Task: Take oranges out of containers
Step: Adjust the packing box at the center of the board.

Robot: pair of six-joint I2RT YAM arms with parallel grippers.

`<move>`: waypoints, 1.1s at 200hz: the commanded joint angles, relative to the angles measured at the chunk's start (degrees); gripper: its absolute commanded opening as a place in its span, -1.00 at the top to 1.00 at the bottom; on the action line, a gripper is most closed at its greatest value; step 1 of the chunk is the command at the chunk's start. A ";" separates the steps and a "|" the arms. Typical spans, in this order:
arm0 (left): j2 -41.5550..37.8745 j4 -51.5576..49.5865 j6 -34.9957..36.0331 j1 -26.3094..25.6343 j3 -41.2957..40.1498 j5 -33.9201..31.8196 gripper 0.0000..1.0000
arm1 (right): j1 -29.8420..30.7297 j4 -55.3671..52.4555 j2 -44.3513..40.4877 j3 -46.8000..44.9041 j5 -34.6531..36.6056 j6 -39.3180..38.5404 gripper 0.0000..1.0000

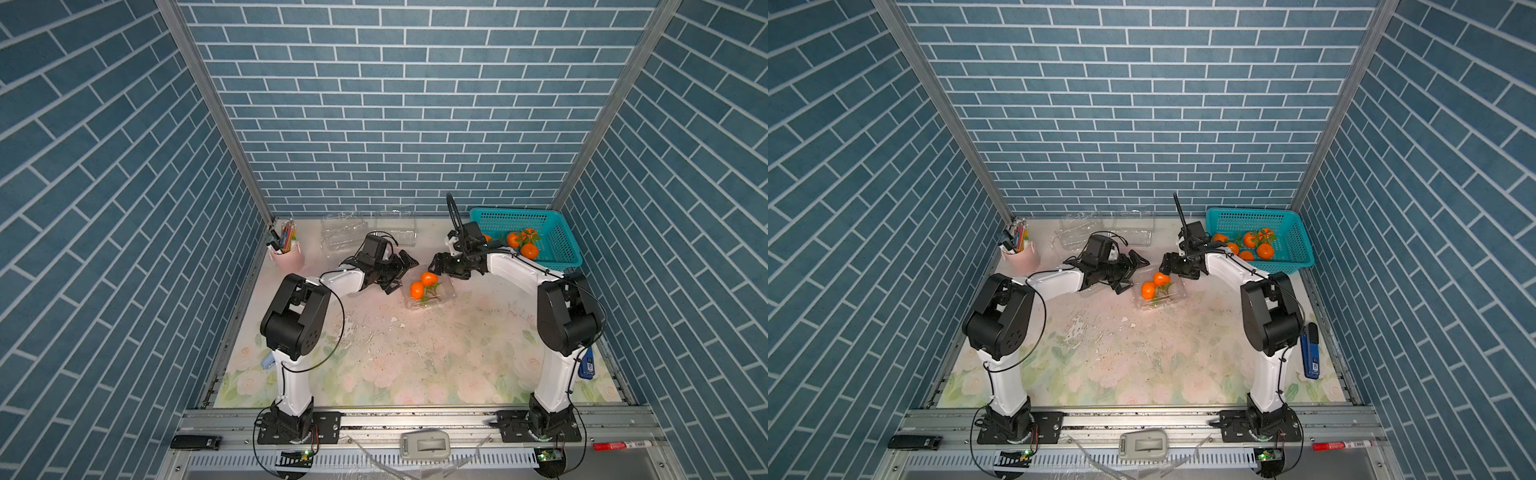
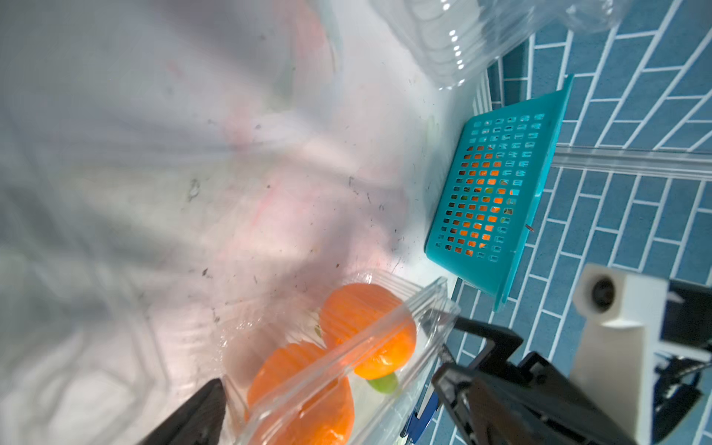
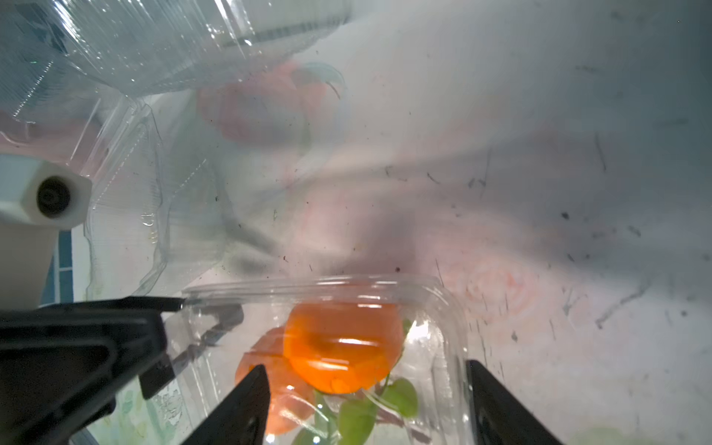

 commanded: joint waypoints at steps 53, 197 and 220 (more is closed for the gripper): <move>-0.92 -8.96 8.71 0.96 4.60 4.46 -0.99 | -2.38 2.90 -13.80 -12.95 2.06 6.70 -0.59; -0.24 -16.49 14.73 -2.77 9.06 4.04 -0.99 | -1.83 19.09 -11.15 -20.10 -7.26 18.45 -0.56; 0.26 -16.57 16.94 -1.04 10.85 4.57 -0.99 | -1.92 20.19 -8.78 -17.13 -6.61 20.07 -0.55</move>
